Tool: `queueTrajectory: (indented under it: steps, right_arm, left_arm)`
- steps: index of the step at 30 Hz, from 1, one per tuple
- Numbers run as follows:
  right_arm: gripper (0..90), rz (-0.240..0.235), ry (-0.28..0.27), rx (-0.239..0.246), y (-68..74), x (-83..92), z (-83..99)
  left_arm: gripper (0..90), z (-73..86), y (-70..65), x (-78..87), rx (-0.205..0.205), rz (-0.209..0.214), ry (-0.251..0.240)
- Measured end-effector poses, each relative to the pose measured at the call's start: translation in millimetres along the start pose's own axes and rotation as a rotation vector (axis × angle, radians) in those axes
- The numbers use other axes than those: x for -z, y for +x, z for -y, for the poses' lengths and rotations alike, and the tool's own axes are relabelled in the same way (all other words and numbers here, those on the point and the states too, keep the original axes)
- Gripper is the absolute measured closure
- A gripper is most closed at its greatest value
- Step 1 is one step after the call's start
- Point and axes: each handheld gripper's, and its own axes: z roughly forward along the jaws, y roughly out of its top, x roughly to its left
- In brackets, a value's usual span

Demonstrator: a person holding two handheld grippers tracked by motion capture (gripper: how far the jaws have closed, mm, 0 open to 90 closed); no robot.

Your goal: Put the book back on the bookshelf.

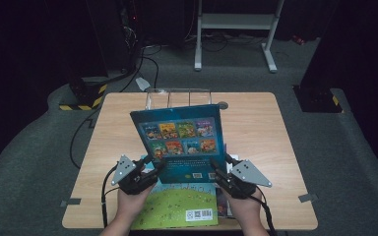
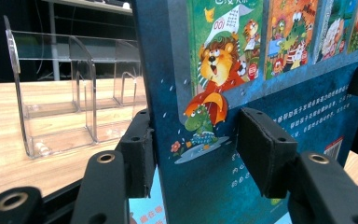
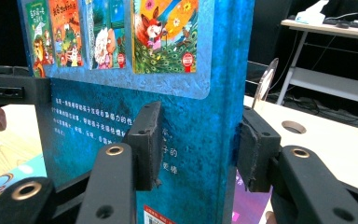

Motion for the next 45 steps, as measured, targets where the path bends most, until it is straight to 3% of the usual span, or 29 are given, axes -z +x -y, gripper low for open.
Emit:
queueTrajectory:
  steps: [12,19,24,31,41,45]
  right_arm:
    - [53.8,-0.001,-0.048,0.018,8.2,10.2,10.7]
    - [50.6,-0.005,-0.047,0.033,14.0,15.9,11.3]
    - [49.5,-0.015,-0.047,0.034,15.8,19.5,12.0]
    - [48.0,-0.022,-0.059,0.035,15.8,21.7,9.4]
    - [44.6,-0.054,-0.083,0.048,17.7,17.8,-12.5]
    - [41.4,-0.071,-0.067,0.042,18.8,13.3,-17.2]
  left_arm:
    - [49.3,9.5,-3.9,12.4,-0.036,0.025,-0.007]
    - [48.9,10.3,-7.0,21.5,-0.071,0.037,0.005]
    - [44.9,7.5,-9.2,22.5,-0.044,0.051,0.009]
    - [40.0,-1.2,-9.8,23.3,-0.018,0.065,-0.027]
    - [39.2,-10.7,-10.3,26.3,0.007,0.078,-0.073]
    - [38.9,-11.6,-10.6,26.3,0.001,0.065,-0.075]
